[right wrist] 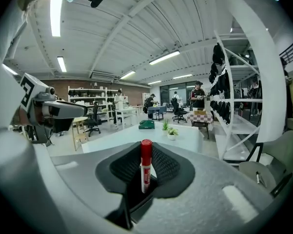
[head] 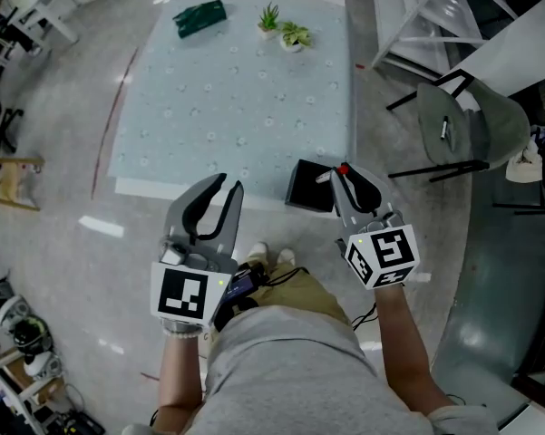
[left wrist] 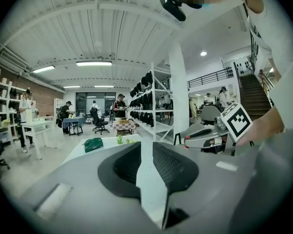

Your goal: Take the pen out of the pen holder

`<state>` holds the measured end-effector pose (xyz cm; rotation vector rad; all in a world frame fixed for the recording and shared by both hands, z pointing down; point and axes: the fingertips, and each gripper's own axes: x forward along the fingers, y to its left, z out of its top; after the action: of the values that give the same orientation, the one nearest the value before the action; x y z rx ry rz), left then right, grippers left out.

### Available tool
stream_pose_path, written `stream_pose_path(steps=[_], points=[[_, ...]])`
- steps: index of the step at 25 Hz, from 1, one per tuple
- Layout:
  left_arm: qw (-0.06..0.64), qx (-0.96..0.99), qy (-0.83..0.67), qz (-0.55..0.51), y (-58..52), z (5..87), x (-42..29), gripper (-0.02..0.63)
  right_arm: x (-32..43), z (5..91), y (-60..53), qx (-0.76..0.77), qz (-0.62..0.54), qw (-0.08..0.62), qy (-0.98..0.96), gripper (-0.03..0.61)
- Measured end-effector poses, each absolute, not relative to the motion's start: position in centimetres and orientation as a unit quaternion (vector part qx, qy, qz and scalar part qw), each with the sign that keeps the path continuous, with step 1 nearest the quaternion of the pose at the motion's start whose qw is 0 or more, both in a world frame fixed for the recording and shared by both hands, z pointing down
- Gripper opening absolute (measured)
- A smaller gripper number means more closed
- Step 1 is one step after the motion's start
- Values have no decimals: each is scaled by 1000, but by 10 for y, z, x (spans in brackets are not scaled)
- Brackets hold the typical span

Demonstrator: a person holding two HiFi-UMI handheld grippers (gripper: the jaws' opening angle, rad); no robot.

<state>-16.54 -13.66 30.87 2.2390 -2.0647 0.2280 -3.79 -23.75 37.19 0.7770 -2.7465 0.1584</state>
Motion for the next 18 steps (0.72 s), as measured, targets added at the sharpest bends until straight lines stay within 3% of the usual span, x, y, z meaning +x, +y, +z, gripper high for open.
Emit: stream_pose_path(steps=[10,18], points=[[17,753,-655,61,-148,292,-160,-2,-28,328,-237,308,47,86,-946,64],[-4,785,-617,55,-162,282,-148,-2,-11,306,-232,343,36,61,-937,64]])
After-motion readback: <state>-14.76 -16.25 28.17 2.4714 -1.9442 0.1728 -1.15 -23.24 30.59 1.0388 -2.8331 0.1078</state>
